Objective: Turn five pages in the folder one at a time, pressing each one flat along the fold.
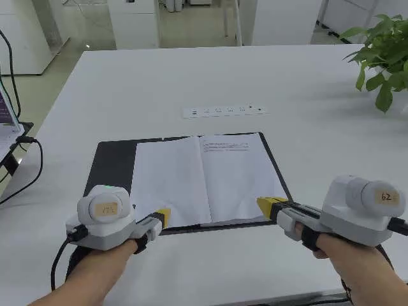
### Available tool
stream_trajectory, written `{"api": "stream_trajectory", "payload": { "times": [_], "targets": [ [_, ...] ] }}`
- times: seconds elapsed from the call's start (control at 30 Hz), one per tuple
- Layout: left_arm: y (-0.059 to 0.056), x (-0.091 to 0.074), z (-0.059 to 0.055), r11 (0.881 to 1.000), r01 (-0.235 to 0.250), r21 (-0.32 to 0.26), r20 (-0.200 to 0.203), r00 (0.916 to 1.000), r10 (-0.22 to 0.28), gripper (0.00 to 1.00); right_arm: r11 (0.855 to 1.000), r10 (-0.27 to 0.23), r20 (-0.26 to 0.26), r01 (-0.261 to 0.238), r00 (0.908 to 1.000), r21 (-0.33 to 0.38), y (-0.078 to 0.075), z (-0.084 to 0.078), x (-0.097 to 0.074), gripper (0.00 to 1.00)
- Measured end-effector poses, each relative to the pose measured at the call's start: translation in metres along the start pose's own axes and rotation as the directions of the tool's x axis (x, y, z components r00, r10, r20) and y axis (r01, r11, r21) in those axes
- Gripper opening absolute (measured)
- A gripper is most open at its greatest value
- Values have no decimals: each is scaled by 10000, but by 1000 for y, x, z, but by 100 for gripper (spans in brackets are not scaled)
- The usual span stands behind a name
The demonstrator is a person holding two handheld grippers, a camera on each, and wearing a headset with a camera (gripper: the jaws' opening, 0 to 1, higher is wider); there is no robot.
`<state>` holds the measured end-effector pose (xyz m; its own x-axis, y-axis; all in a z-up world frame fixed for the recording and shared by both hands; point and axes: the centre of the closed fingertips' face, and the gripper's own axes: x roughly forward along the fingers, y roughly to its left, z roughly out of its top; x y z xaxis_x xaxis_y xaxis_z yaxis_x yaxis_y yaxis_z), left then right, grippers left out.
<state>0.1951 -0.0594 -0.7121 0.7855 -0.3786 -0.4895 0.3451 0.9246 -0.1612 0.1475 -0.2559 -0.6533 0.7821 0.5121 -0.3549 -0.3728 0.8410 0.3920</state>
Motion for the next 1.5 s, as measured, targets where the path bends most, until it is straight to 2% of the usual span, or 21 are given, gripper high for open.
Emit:
{"api": "stream_trajectory", "payload": {
  "times": [0.17,0.37,0.6,0.83,1.1,1.23,1.37,1.5],
  "targets": [
    [-9,-18,10,9998,47,-209,141,9999,-44,44,9990,-15,-53,13,10000,-444,-4,3,-2,1],
    [-14,-40,18,9995,27,-308,255,9997,-19,47,9979,-182,-247,166,9995,-631,-13,3,-2,22],
    [-13,-63,22,9992,-94,-398,366,9993,109,54,9952,-439,-349,407,9984,-887,-24,2,-4,36],
    [-16,-82,24,9998,-37,-215,461,9989,47,68,9885,-844,-607,759,9946,-1305,-37,-5,-8,58],
    [-17,-94,27,9998,-83,-167,528,9986,91,81,9820,-1041,-847,889,9910,-1669,-48,-14,-18,77],
    [-16,-98,22,9999,-105,-25,320,9994,106,89,9816,-1158,-760,1024,9904,-1615,-52,-14,-22,86],
    [-16,-102,22,9995,-154,291,428,9990,142,99,9834,-1261,-474,1186,9909,-1374,-55,-12,-26,100],
    [-14,-103,21,9980,-224,597,321,9993,205,99,9813,-1354,-488,1271,9896,-1444,-57,-14,-30,100]
  ]
}}
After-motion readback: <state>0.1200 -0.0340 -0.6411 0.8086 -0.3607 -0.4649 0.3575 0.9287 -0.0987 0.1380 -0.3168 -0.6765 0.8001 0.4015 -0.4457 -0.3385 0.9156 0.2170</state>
